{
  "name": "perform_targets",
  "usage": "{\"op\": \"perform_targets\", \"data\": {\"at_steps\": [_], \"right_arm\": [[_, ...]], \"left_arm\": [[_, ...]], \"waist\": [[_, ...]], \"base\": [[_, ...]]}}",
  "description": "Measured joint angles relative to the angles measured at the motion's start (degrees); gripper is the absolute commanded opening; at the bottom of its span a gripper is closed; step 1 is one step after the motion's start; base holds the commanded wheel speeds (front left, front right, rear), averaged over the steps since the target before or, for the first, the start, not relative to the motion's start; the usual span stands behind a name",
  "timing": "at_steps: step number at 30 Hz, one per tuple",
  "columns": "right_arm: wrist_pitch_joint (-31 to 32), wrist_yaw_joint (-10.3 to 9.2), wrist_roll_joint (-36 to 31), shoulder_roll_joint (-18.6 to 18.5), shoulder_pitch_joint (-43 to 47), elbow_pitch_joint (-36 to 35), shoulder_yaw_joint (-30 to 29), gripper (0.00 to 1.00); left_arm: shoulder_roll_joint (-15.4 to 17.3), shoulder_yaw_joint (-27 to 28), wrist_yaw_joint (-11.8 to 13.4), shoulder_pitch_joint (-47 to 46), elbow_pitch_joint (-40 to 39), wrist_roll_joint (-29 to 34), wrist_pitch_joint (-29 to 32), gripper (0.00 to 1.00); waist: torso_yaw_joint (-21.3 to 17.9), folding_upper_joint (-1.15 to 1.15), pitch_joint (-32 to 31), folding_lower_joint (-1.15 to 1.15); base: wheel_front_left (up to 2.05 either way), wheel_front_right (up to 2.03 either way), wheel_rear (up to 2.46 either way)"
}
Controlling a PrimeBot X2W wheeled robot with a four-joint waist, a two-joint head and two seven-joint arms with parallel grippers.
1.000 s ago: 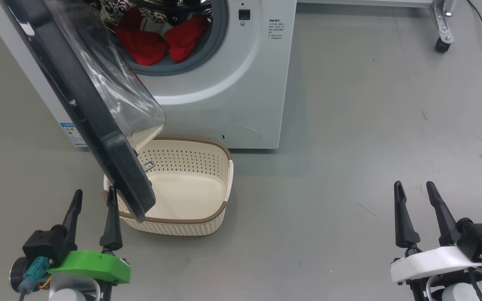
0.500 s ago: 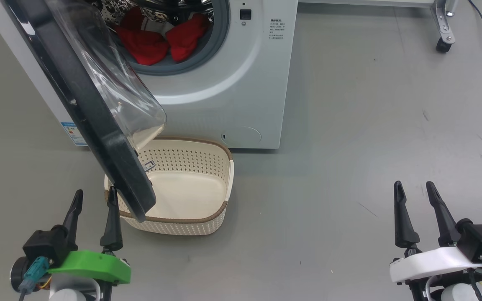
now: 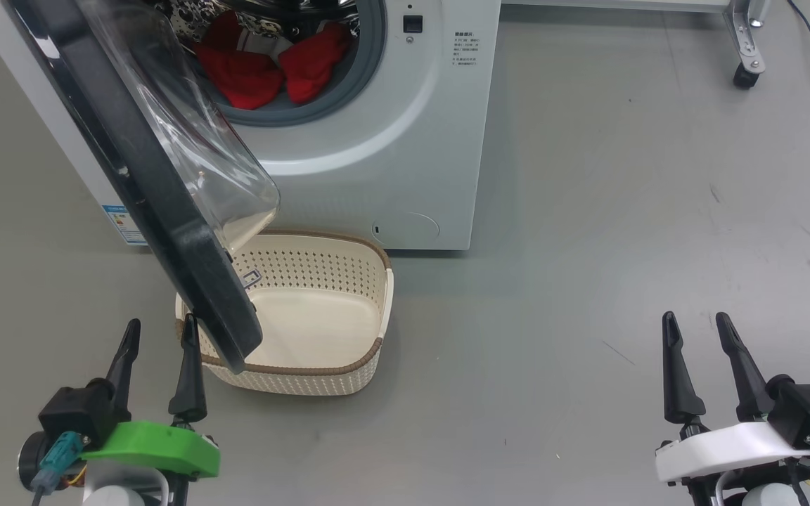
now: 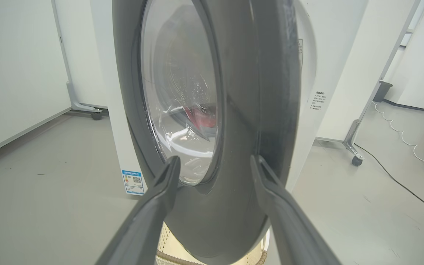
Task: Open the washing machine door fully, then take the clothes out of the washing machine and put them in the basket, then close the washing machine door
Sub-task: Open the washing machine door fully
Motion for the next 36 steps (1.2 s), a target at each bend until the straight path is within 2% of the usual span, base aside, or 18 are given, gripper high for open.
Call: {"op": "perform_targets", "data": {"at_steps": [19,20,21,22,36], "right_arm": [[0.0,1.78,-1.8,1.1,0.2,0.6,-1.1,1.0],[0.0,1.79,-2.0,1.2,0.2,0.7,-1.2,1.0],[0.0,1.8,-2.0,1.2,0.2,0.7,-1.2,1.0],[0.0,1.92,-2.0,1.3,0.2,0.7,-1.3,1.0],[0.0,2.8,-2.6,2.4,0.2,1.2,-2.1,1.0]], "left_arm": [[0.0,-0.2,0.0,0.0,0.1,0.0,0.0,1.0],[0.0,-0.2,0.0,0.0,0.1,0.0,0.0,0.93],[0.0,-0.3,0.0,0.0,0.1,0.0,0.0,0.42],[0.0,-0.4,0.0,0.0,0.1,0.0,0.0,0.0],[0.0,-0.3,0.0,0.0,0.0,0.0,0.0,0.0]], "waist": [[0.0,0.0,0.0,0.0],[0.0,0.0,0.0,0.0],[0.0,0.0,0.0,0.0],[0.0,0.0,0.0,0.0],[0.3,0.0,0.3,0.0]], "base": [[0.0,0.0,0.0],[0.0,0.0,0.0],[0.0,0.0,0.0],[0.0,0.0,0.0],[0.0,0.0,0.0]]}}
